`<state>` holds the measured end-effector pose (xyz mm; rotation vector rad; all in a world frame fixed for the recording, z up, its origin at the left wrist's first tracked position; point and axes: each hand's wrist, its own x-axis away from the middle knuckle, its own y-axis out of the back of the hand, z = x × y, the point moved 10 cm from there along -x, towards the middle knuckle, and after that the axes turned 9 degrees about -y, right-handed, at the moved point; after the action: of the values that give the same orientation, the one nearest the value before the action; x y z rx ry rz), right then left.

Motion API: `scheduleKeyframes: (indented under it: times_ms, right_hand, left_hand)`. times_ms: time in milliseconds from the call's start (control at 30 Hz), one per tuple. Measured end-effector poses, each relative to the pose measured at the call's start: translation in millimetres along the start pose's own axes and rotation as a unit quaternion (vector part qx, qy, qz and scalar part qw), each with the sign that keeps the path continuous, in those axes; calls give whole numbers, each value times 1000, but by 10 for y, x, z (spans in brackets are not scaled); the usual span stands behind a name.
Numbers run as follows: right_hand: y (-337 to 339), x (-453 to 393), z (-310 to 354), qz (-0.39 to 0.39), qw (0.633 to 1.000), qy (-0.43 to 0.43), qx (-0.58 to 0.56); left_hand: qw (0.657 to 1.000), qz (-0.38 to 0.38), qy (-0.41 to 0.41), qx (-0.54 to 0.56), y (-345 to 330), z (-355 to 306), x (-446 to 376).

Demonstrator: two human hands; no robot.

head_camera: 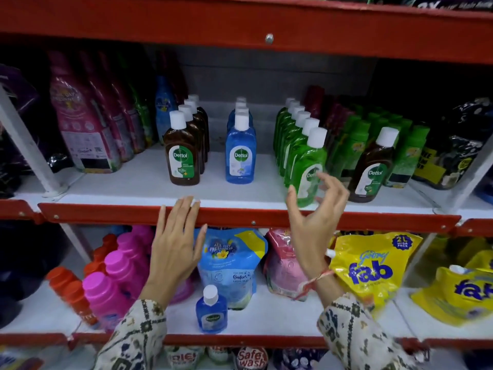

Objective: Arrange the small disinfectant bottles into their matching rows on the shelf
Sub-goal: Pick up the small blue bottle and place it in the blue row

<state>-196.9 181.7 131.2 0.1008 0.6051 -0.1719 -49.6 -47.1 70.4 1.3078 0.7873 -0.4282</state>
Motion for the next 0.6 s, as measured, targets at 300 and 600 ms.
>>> scheduleKeyframes:
  times_ms: [300,600]
  right_hand:
    - [-682,1794,-841,233,960,-153,36]
    - [-1021,2732,-1532,245,898,-340,137]
  left_hand:
    - [1000,-12,15,2,-3,269,60]
    - [998,-44,25,33,-14,281,68]
